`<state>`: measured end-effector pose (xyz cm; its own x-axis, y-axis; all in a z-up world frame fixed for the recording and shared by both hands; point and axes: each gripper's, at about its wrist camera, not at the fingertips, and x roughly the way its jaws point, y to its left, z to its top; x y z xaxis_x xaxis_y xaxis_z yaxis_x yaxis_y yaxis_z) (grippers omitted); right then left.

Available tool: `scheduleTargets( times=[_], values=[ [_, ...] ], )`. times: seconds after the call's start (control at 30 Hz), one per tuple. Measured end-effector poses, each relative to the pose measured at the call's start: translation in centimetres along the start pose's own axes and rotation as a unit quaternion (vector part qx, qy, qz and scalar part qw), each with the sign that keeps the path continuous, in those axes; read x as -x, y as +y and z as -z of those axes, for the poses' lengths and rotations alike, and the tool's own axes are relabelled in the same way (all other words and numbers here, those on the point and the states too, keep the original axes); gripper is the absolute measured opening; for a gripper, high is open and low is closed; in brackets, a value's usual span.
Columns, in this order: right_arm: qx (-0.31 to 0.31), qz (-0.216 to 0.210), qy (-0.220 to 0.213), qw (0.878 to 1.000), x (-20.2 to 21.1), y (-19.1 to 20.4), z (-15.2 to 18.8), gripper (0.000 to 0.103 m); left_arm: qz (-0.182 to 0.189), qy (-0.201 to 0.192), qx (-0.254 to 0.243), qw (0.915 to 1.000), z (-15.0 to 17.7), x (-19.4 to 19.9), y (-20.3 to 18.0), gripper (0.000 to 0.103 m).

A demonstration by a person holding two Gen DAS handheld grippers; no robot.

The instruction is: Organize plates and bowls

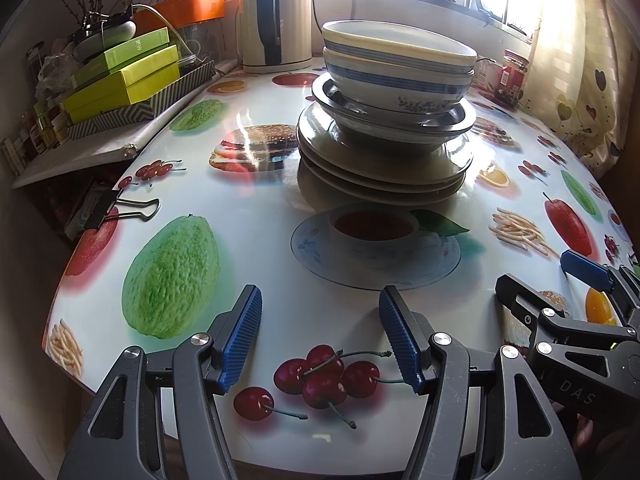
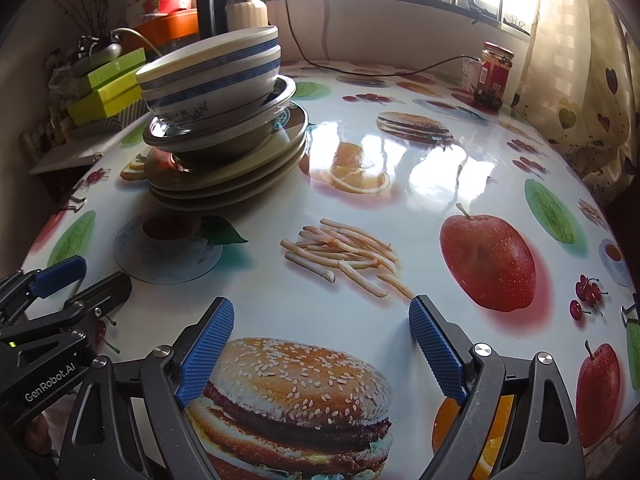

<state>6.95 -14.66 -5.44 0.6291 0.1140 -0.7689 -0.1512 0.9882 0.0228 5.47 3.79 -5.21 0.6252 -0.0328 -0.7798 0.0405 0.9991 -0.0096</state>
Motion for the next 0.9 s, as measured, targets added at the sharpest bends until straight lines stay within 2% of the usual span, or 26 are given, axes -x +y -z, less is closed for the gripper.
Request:
scheduleTargets(
  times=[0.9],
  values=[
    [0.000,0.001,-0.001,1.000,0.00,0.11,0.06,0.091,0.000,0.000,0.000,1.0000,0.00,0.01,0.00,0.062]
  ],
)
